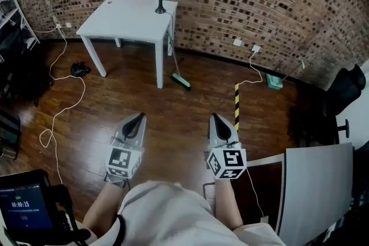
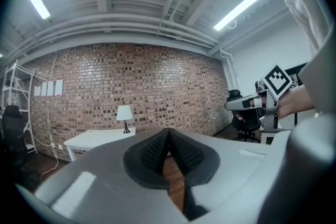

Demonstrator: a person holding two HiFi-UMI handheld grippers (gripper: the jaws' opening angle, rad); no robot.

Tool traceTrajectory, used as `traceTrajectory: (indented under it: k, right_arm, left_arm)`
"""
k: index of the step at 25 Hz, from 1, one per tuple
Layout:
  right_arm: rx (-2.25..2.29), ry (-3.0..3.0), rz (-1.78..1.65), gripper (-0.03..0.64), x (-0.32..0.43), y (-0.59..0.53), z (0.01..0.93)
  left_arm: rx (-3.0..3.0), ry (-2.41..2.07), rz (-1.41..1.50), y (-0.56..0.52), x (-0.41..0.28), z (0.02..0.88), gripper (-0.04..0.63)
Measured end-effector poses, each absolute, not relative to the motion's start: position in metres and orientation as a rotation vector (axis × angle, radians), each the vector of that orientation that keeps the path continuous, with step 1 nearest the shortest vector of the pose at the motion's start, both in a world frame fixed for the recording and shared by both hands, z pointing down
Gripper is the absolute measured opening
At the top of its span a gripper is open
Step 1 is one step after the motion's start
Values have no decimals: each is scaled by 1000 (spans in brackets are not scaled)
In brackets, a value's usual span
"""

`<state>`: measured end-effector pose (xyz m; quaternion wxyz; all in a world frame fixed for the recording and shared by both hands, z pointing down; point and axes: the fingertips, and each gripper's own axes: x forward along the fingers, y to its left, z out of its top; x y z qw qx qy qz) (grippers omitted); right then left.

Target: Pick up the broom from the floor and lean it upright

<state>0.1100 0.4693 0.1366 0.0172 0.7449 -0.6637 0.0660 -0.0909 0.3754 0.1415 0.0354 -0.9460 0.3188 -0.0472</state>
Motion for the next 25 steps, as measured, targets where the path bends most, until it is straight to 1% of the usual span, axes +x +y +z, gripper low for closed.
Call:
traceTrajectory:
  k: [4,12,25]
  right_arm:
    - [2329,-2040,154,12,102,458,126]
    - [2302,-1988,93,11,91,448,120]
    - [2301,-1975,90,11,84,455,122]
  left_arm:
    - [-2895,958,-108,364,-99,129,0]
    - [-2908,937,-113,354,-105,134,0]
    - [-2908,909,-118,360,-105,130,0]
